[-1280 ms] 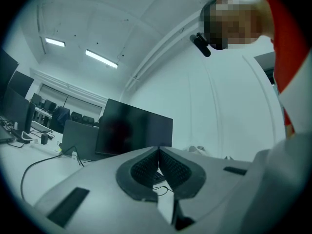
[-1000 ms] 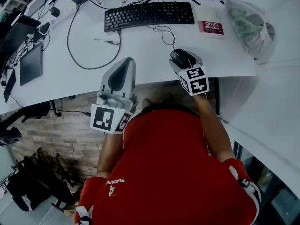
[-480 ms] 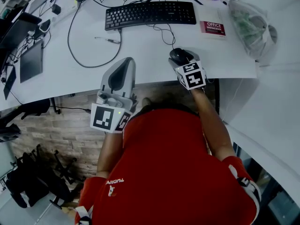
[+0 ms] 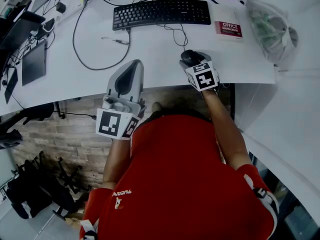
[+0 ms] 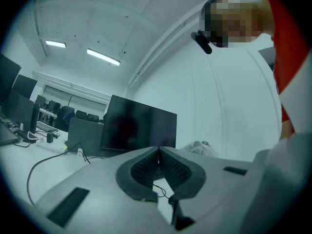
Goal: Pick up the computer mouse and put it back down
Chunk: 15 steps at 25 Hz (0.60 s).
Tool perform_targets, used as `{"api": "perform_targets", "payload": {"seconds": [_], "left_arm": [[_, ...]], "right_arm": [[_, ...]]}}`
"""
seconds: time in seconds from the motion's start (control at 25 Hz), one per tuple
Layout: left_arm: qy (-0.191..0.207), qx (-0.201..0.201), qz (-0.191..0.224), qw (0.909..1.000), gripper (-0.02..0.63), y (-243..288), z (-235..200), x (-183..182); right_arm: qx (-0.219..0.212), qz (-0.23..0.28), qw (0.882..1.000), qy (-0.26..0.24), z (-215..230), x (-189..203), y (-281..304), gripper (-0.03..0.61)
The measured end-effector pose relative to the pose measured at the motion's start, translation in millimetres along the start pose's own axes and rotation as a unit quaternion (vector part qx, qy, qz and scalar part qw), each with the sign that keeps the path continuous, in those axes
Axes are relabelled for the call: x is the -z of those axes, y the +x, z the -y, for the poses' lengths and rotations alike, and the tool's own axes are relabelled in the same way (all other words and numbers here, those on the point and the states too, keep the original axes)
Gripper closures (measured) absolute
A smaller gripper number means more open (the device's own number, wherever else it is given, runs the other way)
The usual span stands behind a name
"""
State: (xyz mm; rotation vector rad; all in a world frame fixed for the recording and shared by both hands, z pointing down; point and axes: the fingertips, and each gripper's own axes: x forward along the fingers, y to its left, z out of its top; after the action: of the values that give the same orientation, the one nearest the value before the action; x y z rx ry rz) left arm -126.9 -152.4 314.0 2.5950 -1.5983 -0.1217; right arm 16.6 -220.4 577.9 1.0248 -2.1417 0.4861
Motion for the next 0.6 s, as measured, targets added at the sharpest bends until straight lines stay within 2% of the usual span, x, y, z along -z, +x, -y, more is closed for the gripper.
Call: {"api": "perform_targets", "payload": {"seconds": [0.32,0.48,0.6], "left_arm": [[0.0,0.002,-0.004,1.0,0.603,3,1,2],[0.0,0.002,-0.001,1.0,0.603,5,0,1],[0.0,0.002,0.003,1.0,0.603,5,-1,-2]], "right_arm": [[-0.007,0.023,1.0,0.002,0,-8,-7,0.249],[-0.011,0.075,0.997,0.014,2,-36,-35,0.249],[-0.023,0.133,0.991,0.015,-5,-69,-63,0.282]]}}
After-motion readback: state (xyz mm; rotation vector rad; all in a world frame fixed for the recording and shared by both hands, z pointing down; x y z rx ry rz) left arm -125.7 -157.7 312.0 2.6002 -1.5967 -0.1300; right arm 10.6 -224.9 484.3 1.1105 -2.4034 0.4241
